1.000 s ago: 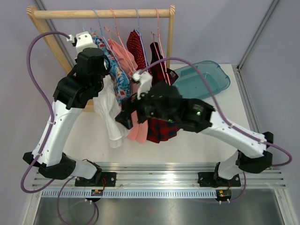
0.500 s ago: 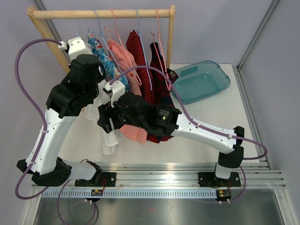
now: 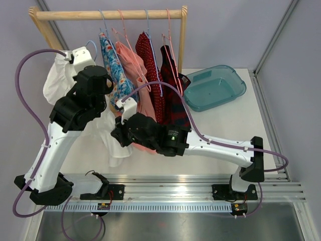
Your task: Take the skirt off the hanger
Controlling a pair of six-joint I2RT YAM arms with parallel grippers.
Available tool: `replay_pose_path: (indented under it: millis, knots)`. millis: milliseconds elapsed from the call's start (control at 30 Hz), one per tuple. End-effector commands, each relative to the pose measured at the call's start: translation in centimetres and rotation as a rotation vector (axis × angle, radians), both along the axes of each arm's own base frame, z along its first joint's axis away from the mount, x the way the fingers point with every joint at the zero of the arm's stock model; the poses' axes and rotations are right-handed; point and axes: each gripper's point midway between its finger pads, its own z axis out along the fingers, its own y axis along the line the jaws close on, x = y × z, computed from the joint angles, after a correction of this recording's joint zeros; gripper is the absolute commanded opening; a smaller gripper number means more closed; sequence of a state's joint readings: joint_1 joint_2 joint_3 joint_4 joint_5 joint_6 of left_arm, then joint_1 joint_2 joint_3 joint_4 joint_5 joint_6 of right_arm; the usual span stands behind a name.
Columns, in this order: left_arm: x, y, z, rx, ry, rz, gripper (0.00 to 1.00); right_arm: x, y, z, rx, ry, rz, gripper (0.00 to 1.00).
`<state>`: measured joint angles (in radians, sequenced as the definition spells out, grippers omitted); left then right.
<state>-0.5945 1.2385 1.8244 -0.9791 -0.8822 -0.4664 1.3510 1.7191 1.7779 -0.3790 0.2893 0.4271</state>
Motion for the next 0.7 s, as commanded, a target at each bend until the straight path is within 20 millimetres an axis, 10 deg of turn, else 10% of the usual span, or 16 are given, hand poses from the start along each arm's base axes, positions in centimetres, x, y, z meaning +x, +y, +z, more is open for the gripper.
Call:
replay_pose_path:
  millis: [0, 333, 667]
  knots:
    - [0.7, 2.8, 5.9, -0.019, -0.234, 0.167, 0.0, -5.5, -2.4, 0.0, -0.041, 0.016, 0.071, 0.0]
    - [0.9, 6.7, 8.6, 0.056, -0.271, 0.26, 0.0, -11.3, -7.2, -2.1, -0.039, 0.09, 0.063, 0.0]
    - [0.9, 7.8, 9.4, 0.015, -0.259, 0.226, 0.0, -12.3, -6.0, -5.7, -0.1, 0.1, 0.044, 0.0]
